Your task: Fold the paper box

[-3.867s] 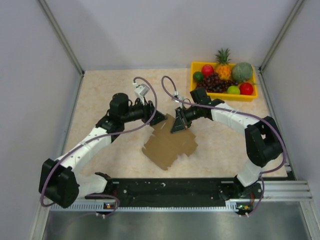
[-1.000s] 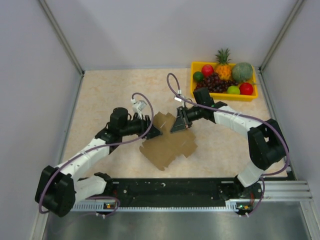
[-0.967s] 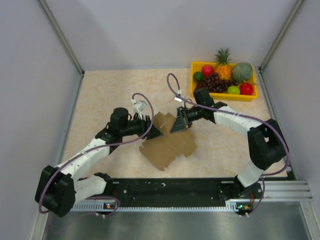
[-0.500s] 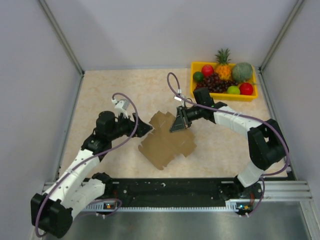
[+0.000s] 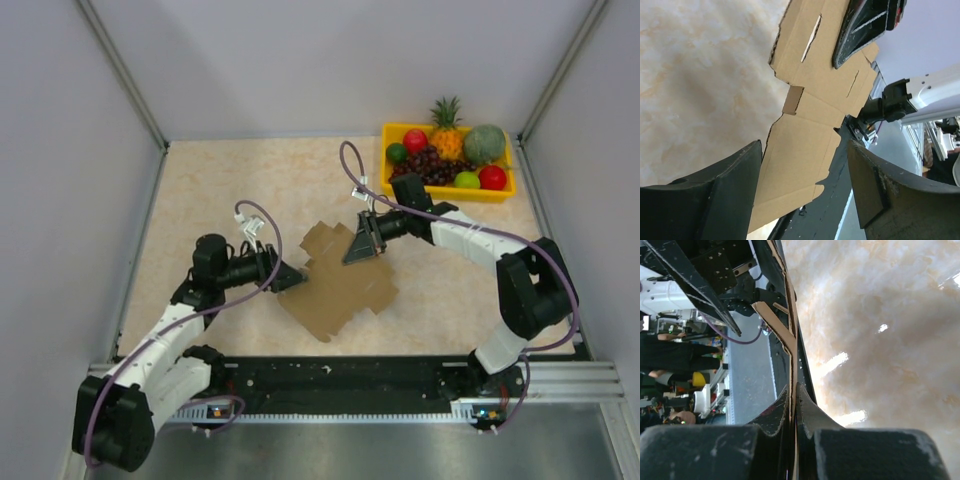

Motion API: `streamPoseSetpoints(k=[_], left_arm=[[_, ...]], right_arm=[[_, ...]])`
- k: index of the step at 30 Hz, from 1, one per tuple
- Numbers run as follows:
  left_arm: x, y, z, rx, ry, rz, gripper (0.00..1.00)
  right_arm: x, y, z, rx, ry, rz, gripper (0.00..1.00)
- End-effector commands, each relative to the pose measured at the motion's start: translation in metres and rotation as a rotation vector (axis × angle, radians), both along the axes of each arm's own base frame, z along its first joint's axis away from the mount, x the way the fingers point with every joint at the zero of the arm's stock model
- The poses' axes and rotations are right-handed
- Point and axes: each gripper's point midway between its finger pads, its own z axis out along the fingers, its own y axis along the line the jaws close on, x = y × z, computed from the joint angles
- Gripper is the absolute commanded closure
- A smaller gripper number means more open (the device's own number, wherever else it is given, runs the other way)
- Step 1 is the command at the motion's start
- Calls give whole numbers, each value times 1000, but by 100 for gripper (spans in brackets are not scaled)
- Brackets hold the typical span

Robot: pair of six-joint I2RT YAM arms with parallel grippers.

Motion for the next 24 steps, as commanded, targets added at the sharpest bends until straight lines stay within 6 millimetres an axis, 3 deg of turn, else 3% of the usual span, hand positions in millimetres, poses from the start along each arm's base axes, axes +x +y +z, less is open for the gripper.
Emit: streamPoseSetpoints(k=[1,6,9,14,16,21,24], left_arm=[[-17,-8,15,-76,-66,-127,27],[-5,-4,8,5,-71,-97,31],[8,1,21,53,-133,-39,29],[-4,-17,34,-110,-101,-178,30],[-21,-22,34,-169,-37,-285,38],[-22,-25,31,-193,-40,-301,49],[-18,-28,31,-190,-43,-300,61]], right_arm=[[-1,1,32,97,-86,49,100],[-8,0,35,121,-73,78,100],[-14,-2,38,140,-73,100,100],[-19,4,40,148,-74,128,100],[-16,7,42,146,-89,124,100],[-7,11,46,142,-94,76,100],[0,15,49,149,-111,45,100]])
